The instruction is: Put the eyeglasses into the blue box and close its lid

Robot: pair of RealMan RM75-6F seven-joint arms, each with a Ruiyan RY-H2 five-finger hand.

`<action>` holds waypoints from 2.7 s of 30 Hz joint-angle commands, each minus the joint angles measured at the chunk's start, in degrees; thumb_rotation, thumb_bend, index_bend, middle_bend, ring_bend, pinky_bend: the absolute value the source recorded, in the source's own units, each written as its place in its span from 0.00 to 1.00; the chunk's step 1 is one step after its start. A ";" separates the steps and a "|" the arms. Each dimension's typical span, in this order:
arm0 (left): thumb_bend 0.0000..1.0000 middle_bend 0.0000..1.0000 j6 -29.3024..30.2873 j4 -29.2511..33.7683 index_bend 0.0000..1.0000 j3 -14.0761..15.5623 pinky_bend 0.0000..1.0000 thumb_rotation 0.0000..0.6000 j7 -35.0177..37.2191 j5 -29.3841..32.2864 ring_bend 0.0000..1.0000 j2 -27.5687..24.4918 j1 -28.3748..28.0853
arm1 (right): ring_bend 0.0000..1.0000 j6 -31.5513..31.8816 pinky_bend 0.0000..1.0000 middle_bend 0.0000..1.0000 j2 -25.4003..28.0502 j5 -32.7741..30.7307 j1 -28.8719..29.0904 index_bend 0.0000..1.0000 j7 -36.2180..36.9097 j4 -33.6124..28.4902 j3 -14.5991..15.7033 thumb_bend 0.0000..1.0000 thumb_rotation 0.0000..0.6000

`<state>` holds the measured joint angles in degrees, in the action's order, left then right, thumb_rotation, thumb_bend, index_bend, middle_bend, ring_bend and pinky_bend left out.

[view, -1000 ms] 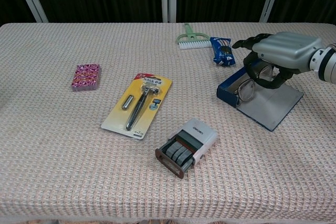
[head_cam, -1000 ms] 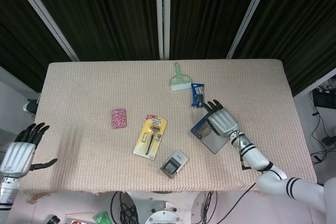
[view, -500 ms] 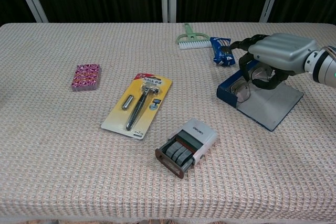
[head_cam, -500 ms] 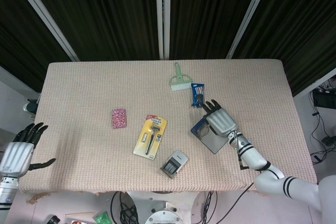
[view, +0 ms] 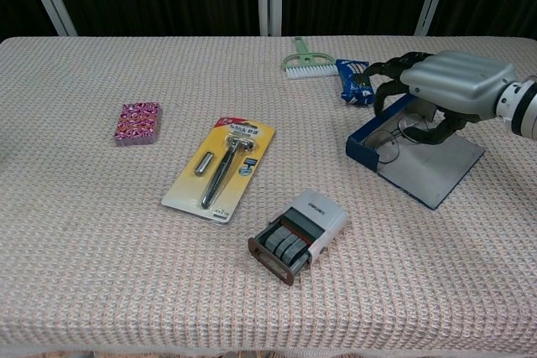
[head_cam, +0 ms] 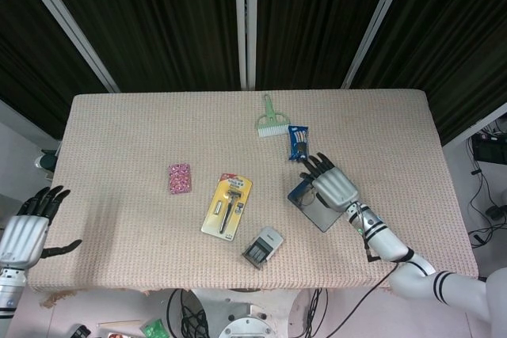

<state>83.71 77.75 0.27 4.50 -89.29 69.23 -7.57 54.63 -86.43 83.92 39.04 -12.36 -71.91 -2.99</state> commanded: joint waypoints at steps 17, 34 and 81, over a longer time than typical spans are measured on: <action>0.00 0.09 -0.15 -0.23 0.10 0.29 0.19 0.79 -0.22 -0.63 0.07 0.78 -0.13 | 0.00 6.30 0.00 0.00 3.29 8.99 -6.31 0.00 4.48 5.47 8.24 0.06 1.00; 0.00 0.09 -0.31 -1.13 0.10 0.37 0.19 0.80 0.66 -0.47 0.07 0.96 0.00 | 0.00 7.74 0.00 0.00 -2.08 11.06 -5.96 0.14 9.91 11.57 7.58 0.10 1.00; 0.00 0.09 -0.72 -2.83 0.10 0.27 0.19 0.80 2.23 0.24 0.07 1.47 0.21 | 0.00 21.57 0.00 0.01 4.08 10.96 -14.43 1.00 12.69 7.90 8.15 0.44 1.00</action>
<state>83.04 74.96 0.54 6.68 -89.06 70.65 -7.34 73.72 -85.82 94.35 26.91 1.53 -60.63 3.86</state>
